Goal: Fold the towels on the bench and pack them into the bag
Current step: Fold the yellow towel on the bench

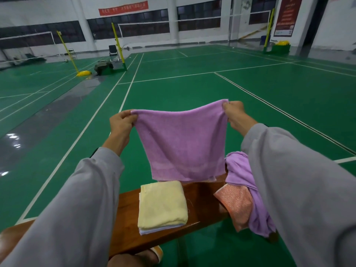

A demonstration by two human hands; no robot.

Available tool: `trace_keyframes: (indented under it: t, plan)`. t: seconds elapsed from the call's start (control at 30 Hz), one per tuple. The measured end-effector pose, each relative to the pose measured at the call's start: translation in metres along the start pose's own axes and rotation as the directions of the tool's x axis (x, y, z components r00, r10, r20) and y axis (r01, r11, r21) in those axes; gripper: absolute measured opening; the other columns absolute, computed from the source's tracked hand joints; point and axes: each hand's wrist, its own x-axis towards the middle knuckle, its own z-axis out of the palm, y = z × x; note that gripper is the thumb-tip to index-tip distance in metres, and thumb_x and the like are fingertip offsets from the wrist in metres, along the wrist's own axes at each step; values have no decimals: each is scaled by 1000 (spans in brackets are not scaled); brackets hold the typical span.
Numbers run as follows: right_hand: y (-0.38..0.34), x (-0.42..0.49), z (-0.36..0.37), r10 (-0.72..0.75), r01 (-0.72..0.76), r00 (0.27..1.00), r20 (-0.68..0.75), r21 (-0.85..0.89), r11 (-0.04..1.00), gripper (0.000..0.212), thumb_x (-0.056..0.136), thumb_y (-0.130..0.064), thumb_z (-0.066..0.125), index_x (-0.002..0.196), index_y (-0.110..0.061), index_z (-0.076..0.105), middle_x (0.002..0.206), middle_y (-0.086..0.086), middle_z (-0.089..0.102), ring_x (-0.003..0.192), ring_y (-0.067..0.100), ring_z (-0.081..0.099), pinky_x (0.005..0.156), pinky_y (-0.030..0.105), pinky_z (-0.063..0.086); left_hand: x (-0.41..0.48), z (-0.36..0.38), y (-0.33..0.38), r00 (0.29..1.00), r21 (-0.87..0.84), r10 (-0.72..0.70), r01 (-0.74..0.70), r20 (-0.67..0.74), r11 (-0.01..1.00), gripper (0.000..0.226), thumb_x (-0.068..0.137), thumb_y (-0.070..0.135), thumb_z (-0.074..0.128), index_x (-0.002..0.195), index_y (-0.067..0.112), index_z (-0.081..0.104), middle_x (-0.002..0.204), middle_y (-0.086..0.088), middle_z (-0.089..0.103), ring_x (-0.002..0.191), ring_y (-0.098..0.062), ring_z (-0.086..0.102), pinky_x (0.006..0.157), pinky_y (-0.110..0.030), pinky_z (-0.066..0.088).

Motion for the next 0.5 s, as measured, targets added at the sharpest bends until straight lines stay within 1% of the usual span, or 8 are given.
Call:
trace_keyframes:
  t: [0.07, 0.13, 0.17, 0.23, 0.33, 0.4, 0.43, 0.5]
  plan:
    - [0, -2, 0, -20, 22, 999, 41, -51, 998, 25, 95, -4, 49, 76, -11, 63, 80, 5, 58, 78, 20, 55, 67, 36, 47, 0, -1, 0, 1000, 60, 13, -11, -24, 998, 33, 85, -18, 61, 83, 12, 74, 94, -8, 71, 97, -25, 66, 91, -31, 57]
    - [0, -4, -1, -25, 31, 997, 69, -79, 996, 33, 89, 5, 39, 68, -14, 57, 73, 2, 54, 73, 18, 52, 65, 33, 43, -1, -1, 0, 1000, 102, 6, -5, -12, 995, 35, 84, -19, 61, 84, 14, 74, 98, -8, 72, 100, -25, 67, 97, -34, 56]
    - [0, -5, -2, -24, 31, 997, 76, -88, 996, 37, 89, 6, 37, 66, -15, 56, 70, 1, 52, 70, 18, 51, 64, 32, 43, 0, -1, -2, 1000, 113, 7, -7, 1, 994, 36, 83, -19, 63, 86, 15, 75, 99, -9, 72, 101, -25, 67, 99, -36, 55]
    - [0, -7, -5, -35, 43, 996, 88, -96, 994, 40, 91, 7, 36, 69, -15, 60, 71, 0, 54, 69, 16, 52, 66, 31, 46, 0, -2, -3, 1000, 142, 9, -12, 17, 990, 37, 82, -18, 66, 87, 17, 75, 100, -9, 73, 103, -25, 68, 102, -38, 54]
    - [0, -6, -9, -61, 71, 994, 94, -113, 991, 38, 92, 6, 36, 76, -14, 65, 78, 1, 58, 74, 15, 55, 69, 30, 49, -6, -4, -2, 999, 198, 37, -41, 26, 979, 35, 81, -15, 68, 95, 17, 74, 98, -5, 73, 96, -19, 68, 103, -35, 53]
    - [0, -6, -9, -71, 83, 994, 88, -134, 988, 36, 92, 5, 35, 73, -14, 60, 76, 1, 55, 75, 17, 53, 66, 29, 46, -9, -4, -1, 997, 247, 63, -72, 46, 966, 33, 82, -13, 69, 101, 13, 75, 95, -2, 72, 92, -13, 68, 102, -33, 52]
    - [0, -5, -10, -78, 89, 993, 84, -142, 986, 35, 91, 3, 35, 70, -16, 56, 74, 1, 52, 74, 19, 50, 63, 29, 42, -10, -4, -1, 995, 268, 76, -89, 58, 959, 33, 82, -13, 69, 100, 14, 75, 93, -1, 72, 90, -13, 67, 102, -34, 52]
    - [1, -5, -10, -82, 92, 994, 70, -152, 984, 33, 90, 1, 35, 68, -19, 48, 71, 1, 46, 76, 19, 45, 63, 30, 35, -11, -3, 0, 993, 289, 94, -111, 71, 951, 33, 81, -13, 69, 89, 19, 75, 90, -2, 73, 89, -17, 68, 101, -36, 53]
